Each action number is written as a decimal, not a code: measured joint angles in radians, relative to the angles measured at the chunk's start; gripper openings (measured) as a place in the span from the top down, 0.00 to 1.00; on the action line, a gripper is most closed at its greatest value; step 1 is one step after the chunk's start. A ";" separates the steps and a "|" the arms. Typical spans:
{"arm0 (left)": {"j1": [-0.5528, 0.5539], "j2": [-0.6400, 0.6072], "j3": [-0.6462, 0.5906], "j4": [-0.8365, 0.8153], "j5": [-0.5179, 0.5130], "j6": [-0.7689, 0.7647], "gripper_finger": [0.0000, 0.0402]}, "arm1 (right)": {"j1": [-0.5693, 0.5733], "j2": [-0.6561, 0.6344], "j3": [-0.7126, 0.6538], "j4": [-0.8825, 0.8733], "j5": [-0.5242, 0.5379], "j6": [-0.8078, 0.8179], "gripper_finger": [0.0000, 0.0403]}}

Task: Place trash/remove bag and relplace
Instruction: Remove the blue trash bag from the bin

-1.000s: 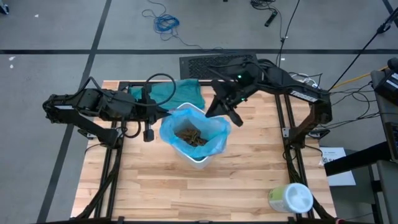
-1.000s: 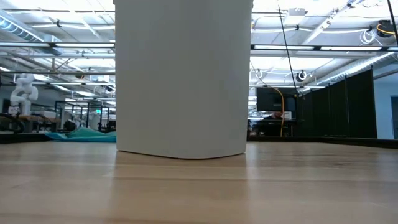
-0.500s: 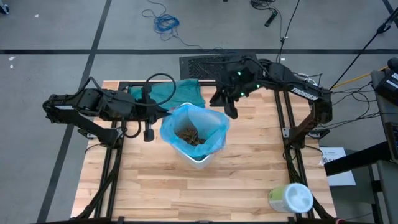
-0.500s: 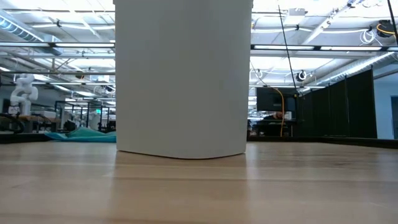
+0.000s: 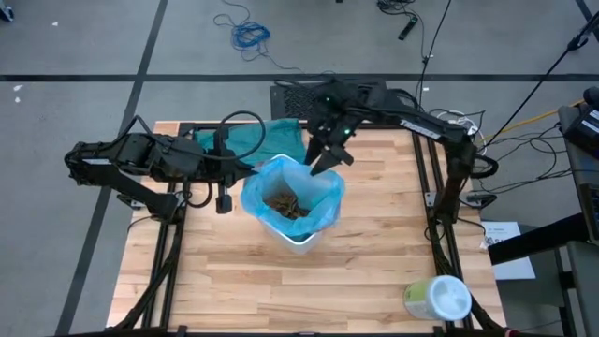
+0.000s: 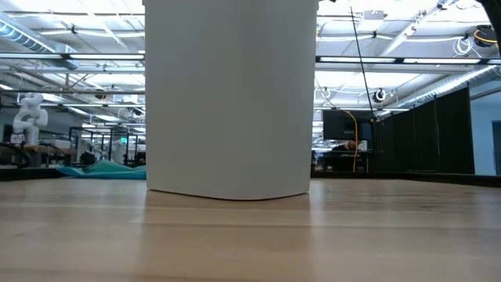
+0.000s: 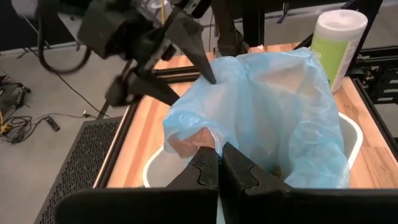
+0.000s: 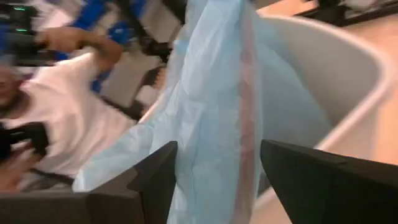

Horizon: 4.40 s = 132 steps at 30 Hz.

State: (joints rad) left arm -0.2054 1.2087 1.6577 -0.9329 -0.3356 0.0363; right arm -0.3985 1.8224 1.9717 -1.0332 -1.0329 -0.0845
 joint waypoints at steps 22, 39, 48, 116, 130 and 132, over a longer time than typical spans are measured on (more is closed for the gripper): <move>0.000 0.000 0.000 -0.015 -0.015 -0.004 1.00 | 0.155 -0.193 0.000 0.230 0.164 0.089 0.88; 0.000 0.000 0.003 0.003 -0.208 0.023 1.00 | 0.376 -0.250 0.000 0.157 1.081 -0.112 1.00; -0.001 0.001 0.059 0.013 -0.074 0.021 1.00 | 0.458 -0.226 0.000 0.329 1.106 -0.114 0.95; 0.035 -0.004 0.060 0.007 -0.023 -0.188 0.60 | 0.632 0.013 0.000 0.593 1.743 -0.747 1.00; 0.127 0.056 0.060 0.010 0.233 -0.214 0.60 | 0.632 0.013 0.000 0.588 1.743 -0.747 1.00; 0.128 0.060 0.060 0.011 0.235 -0.213 0.60 | 0.632 0.013 0.000 0.588 1.743 -0.747 1.00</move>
State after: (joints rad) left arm -0.0772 1.2684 1.7172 -0.9218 -0.1009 -0.1767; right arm 0.2340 1.8355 1.9713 -0.4454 0.7097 -0.8314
